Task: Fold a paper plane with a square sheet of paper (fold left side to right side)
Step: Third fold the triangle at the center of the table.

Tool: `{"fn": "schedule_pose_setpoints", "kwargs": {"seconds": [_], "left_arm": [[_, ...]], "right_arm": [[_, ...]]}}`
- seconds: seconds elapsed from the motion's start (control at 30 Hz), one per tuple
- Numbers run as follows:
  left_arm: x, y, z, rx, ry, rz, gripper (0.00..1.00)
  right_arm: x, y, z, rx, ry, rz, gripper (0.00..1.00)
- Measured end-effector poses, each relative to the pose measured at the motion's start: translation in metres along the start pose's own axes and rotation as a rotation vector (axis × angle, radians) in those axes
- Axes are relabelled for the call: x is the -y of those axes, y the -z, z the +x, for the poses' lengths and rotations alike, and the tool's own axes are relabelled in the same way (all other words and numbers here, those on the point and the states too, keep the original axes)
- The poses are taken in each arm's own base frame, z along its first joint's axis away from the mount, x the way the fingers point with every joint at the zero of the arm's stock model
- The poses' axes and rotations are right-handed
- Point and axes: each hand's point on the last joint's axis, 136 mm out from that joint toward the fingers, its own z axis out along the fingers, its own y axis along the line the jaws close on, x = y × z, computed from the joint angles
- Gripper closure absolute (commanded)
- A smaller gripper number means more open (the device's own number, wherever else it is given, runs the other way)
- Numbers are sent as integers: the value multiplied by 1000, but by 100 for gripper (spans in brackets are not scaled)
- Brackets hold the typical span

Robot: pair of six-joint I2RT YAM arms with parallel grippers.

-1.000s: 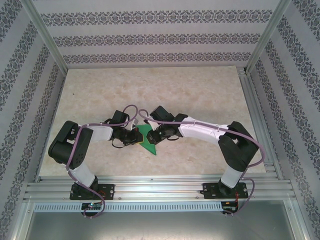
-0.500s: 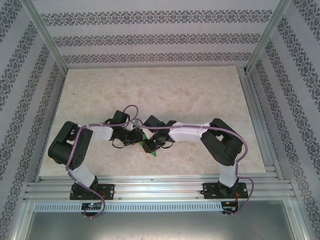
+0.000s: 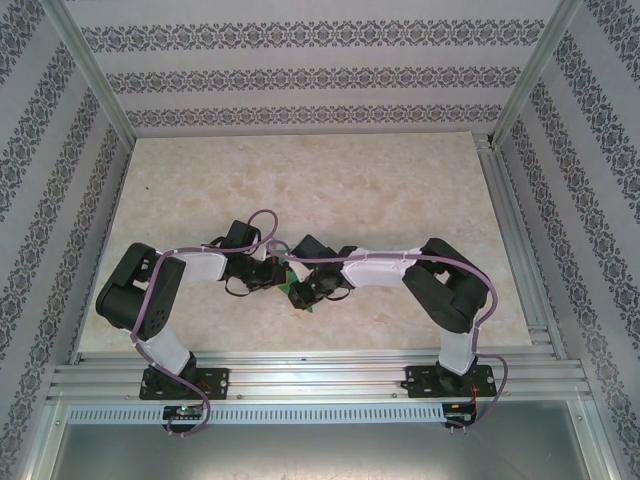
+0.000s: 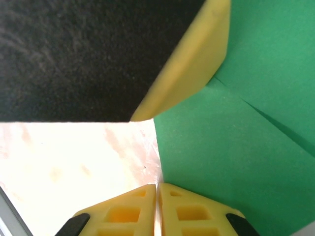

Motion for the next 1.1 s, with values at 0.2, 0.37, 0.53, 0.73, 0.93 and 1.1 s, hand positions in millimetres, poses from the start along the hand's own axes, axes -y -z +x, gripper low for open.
{"fn": "schedule_pose_setpoints", "kwargs": {"seconds": [0.2, 0.37, 0.53, 0.73, 0.93, 1.1], "left_arm": [[0, 0, 0, -3, -4, -9, 100], [0, 0, 1, -8, -6, -13, 100], [0, -1, 1, -9, -7, -13, 100], [0, 0, 0, -10, -5, -17, 100], [0, 0, 0, -10, -5, -26, 100], [0, 1, -1, -9, -4, -30, 100]], "right_arm": [[1, 2, 7, 32, -10, -32, 89], [2, 7, 20, 49, -35, -59, 89], [2, 10, 31, 64, -45, -78, 89], [9, 22, 51, 22, -91, -83, 89], [19, 48, 68, -53, -157, -41, 87], [-6, 66, 27, 19, -113, -98, 88]]}}
